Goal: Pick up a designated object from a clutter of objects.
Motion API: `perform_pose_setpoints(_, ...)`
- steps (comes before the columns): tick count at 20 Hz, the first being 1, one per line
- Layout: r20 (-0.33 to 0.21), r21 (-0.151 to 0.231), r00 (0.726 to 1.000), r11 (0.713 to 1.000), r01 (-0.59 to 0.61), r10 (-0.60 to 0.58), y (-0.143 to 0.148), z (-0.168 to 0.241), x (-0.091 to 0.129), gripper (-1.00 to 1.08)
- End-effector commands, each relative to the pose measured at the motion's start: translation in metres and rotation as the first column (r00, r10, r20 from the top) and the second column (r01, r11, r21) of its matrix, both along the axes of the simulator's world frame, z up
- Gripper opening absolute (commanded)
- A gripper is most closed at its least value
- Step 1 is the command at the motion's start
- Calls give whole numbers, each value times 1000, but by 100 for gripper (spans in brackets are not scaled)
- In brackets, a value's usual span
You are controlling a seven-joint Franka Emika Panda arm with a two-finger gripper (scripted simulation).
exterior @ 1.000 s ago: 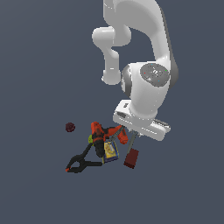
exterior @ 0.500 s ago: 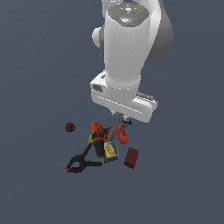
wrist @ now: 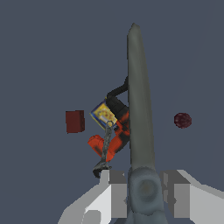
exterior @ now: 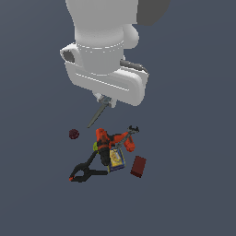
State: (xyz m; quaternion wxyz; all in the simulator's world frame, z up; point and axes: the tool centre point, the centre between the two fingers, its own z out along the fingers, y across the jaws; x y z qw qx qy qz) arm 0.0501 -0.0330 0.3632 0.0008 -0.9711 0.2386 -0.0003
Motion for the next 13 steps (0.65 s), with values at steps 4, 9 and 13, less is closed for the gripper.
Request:
perform_pose_setpoints(4, -1, -1, 1000, 1000, -1, 1, -18, 27, -1, -100)
perform_pose_setpoints(9, -1, -1, 1000, 1000, -1, 1, -25, 36, 0, -100)
perform_pose_setpoints(13, -1, -1, 1000, 1000, -1, 1, -24, 35, 1, -100)
